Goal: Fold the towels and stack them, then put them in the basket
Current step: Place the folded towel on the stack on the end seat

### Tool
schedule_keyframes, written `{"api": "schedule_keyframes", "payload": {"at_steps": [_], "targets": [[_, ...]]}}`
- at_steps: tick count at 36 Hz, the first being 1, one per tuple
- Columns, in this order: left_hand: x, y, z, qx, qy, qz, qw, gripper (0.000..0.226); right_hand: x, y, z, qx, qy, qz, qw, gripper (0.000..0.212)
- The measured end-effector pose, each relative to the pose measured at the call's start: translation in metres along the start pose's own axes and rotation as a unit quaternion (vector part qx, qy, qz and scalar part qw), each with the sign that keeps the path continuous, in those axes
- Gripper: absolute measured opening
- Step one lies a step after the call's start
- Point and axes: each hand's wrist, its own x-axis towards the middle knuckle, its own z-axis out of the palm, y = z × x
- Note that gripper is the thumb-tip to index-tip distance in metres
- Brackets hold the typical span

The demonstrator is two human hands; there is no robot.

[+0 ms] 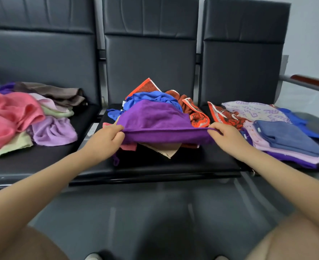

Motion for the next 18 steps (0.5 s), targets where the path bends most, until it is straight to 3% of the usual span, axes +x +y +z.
{"api": "schedule_keyframes", "payload": {"at_steps": [7, 10, 13, 18], "targets": [[-0.018, 0.000, 0.000, 0.124, -0.024, 0.041, 0.991, 0.054, -0.017, 0.000, -0.007, 0.118, -0.080, 0.076, 0.987, 0.034], [-0.026, -0.004, -0.001, 0.110, -0.056, 0.066, 0.990, 0.065, -0.022, 0.004, -0.004, 0.109, -0.139, 0.088, 0.980, 0.032], [-0.037, -0.004, 0.004, 0.122, -0.097, 0.096, 0.983, 0.059, -0.027, 0.006, -0.001, 0.084, -0.188, 0.103, 0.973, 0.029], [-0.048, -0.004, 0.010, 0.183, -0.089, 0.133, 0.970, 0.064, -0.029, 0.011, -0.001, 0.080, -0.225, 0.121, 0.964, 0.035]]}}
